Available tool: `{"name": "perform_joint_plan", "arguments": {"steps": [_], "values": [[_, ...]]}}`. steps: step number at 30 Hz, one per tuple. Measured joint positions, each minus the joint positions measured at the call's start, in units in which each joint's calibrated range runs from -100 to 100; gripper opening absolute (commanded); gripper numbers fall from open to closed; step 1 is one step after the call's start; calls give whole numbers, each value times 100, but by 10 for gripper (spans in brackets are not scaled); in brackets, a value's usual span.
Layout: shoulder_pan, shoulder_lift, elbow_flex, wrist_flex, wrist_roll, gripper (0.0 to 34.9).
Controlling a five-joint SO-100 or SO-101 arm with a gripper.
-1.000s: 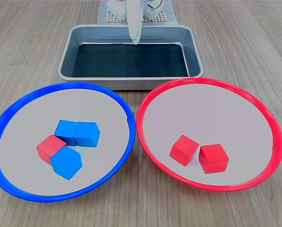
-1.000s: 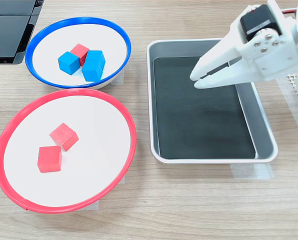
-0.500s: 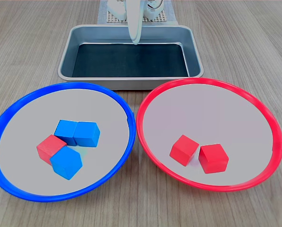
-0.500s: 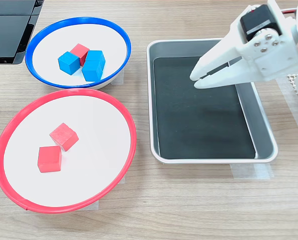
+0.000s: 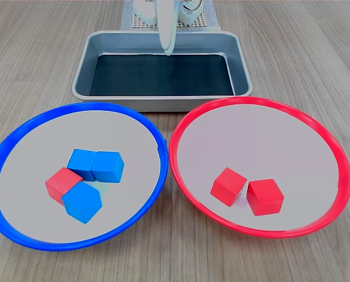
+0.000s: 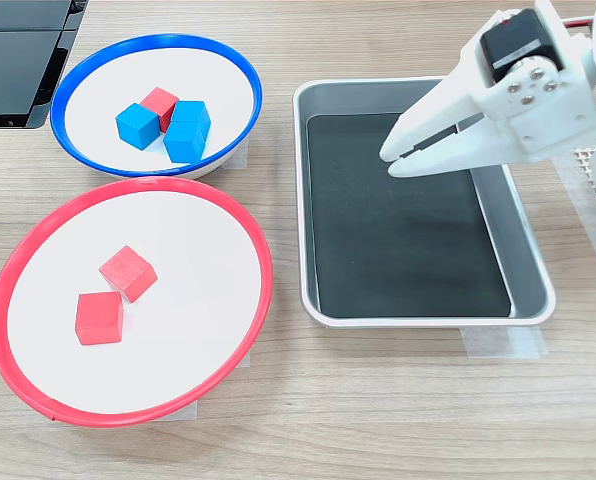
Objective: Relocate any red block in the blue dish to the red dish, correcting any misplacement.
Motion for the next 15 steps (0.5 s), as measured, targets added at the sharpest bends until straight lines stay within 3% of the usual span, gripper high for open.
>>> {"name": "perform_joint_plan", "arguments": {"steps": [15], "values": [[0,0,0,-65,0,4]]}}
